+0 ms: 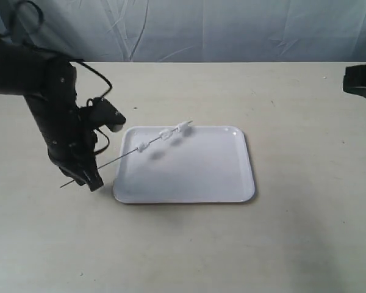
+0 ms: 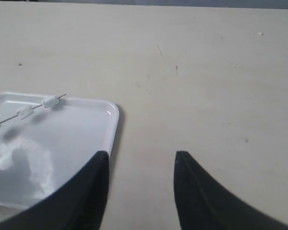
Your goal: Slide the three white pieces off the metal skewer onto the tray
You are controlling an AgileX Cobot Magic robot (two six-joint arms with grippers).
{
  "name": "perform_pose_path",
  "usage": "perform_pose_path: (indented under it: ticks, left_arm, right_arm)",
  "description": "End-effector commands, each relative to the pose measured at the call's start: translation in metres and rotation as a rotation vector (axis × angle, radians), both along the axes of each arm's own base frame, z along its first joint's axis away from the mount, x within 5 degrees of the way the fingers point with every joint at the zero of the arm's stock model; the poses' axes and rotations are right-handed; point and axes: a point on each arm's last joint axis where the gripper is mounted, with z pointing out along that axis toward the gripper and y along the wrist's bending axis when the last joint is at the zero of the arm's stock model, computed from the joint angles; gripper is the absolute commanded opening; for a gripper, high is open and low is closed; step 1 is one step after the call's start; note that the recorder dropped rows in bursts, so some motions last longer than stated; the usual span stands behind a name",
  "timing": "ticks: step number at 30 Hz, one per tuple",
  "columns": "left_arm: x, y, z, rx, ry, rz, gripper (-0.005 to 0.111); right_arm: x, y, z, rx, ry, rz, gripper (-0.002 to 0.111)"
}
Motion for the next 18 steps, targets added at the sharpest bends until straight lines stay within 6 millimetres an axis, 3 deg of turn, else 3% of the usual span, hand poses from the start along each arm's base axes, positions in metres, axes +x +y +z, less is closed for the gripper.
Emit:
perform_pose_path:
  ticks: [1, 5, 8, 14, 18]
  left_arm:
    - [-0.022, 0.003, 0.05, -0.229, 0.065, 0.161, 0.0]
    - [-0.048, 0.0, 0.075, -0.513, 0.2, 0.244, 0.0]
    - [-0.071, -0.001, 0.076, -0.601, 0.277, 0.252, 0.0]
    - [-0.105, -0.002, 0.051, -0.786, 0.29, 0.358, 0.0]
    - [-0.139, 0.001, 0.019, -1.059, 0.234, 0.476, 0.0]
  right_arm:
    - [0.015, 0.005, 0.001, 0.1, -0.037, -0.025, 0.042]
    - [0.035, 0.016, -0.017, 0.208, 0.032, 0.003, 0.042]
    - [0.048, 0.027, -0.03, 0.312, 0.078, 0.039, 0.042]
    - [0.066, 0.05, -0.055, 0.519, 0.173, 0.206, 0.042]
    - [0.087, 0.064, -0.091, 0.692, 0.261, 0.262, 0.042]
